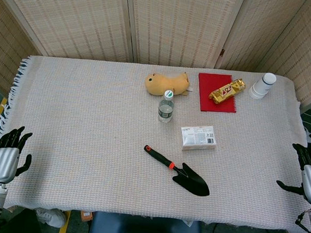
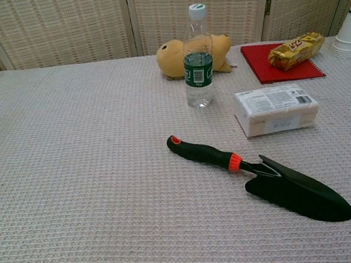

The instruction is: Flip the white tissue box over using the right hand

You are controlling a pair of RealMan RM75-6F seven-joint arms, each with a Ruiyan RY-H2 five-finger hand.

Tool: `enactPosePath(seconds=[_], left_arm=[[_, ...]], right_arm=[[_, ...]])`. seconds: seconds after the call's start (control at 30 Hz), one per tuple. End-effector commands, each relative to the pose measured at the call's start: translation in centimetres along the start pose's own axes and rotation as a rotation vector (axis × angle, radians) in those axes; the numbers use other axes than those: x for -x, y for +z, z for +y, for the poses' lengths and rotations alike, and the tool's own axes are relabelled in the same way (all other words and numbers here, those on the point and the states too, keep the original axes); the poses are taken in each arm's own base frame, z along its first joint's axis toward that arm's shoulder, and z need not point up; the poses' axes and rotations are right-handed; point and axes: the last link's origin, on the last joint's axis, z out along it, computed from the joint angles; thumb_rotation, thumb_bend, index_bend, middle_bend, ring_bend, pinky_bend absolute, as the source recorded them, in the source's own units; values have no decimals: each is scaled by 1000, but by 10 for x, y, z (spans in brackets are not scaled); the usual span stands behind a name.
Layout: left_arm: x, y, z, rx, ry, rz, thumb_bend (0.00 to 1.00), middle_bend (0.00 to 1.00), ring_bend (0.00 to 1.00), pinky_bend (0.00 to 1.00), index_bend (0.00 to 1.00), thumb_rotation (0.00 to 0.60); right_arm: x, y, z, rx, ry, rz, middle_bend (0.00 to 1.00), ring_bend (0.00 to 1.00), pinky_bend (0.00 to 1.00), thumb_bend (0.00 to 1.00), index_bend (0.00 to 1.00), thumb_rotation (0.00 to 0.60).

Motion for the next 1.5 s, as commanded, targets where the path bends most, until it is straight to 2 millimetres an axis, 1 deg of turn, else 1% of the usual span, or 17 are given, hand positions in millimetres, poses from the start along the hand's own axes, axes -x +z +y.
enactPosePath(seconds=[0.03, 0.2, 0.3, 0.4, 0.5, 0.57, 0.63, 0.73, 0.83, 0.93, 1.13, 1.23, 1.3, 1.5], left_arm=[[0, 0, 0, -1, 2, -1, 485, 0, 0, 93, 157, 600], [0, -1, 2, 4, -3, -10, 485, 0, 0, 93, 157, 600], [-2, -4, 5, 24, -20, -4, 484, 0, 0, 93, 157, 600], [-4, -6, 5, 31, -24, -10, 484, 0, 0, 93, 157, 600], [-7, -8, 6, 42, -36, -3, 484, 0, 0, 93, 157, 600], [-10, -9, 6, 46, -47, 9, 484, 0, 0, 93, 156, 600], [-13, -10, 5, 47, -56, 16, 484, 0, 0, 93, 157, 600], [-15, -12, 3, 47, -62, 21, 484, 0, 0, 93, 157, 600], [-18, -12, 1, 41, -71, 25, 485, 0, 0, 93, 156, 600], [-20, -12, -1, 34, -80, 32, 484, 0, 0, 93, 156, 600], [-23, -14, -3, 35, -89, 35, 484, 0, 0, 93, 157, 600], [-25, -14, -4, 34, -94, 37, 484, 0, 0, 93, 157, 600], [-26, -14, -6, 30, -101, 42, 483, 0, 0, 93, 156, 600], [-30, -14, -9, 20, -119, 55, 483, 0, 0, 93, 157, 600]], right_arm=[[0, 0, 0, 2, -4, -3, 36, 50, 0, 0, 25, 600], [1, 0, -2, -6, -4, -5, 36, 50, 0, 0, 26, 600], [0, 0, -9, -37, 3, -5, 36, 50, 0, 0, 25, 600], [-6, 15, -25, -94, 14, -15, 36, 50, 0, 0, 27, 600], [-15, 41, -51, -161, -47, -59, 36, 50, 0, 0, 23, 600], [-18, 61, -76, -217, -79, -93, 36, 50, 0, 0, 23, 600], [-15, 82, -103, -267, -103, -143, 36, 50, 0, 0, 33, 600], [0, 108, -138, -320, -147, -247, 36, 50, 0, 0, 41, 600], [18, 127, -169, -364, -193, -336, 36, 50, 0, 0, 45, 600], [36, 142, -195, -386, -205, -403, 36, 50, 0, 0, 49, 600], [65, 161, -235, -411, -216, -462, 42, 52, 0, 0, 62, 600], [75, 167, -249, -415, -224, -474, 51, 56, 0, 0, 68, 600], [80, 169, -253, -411, -232, -481, 57, 57, 0, 0, 70, 600], [93, 174, -255, -375, -258, -511, 72, 59, 0, 0, 79, 600]])
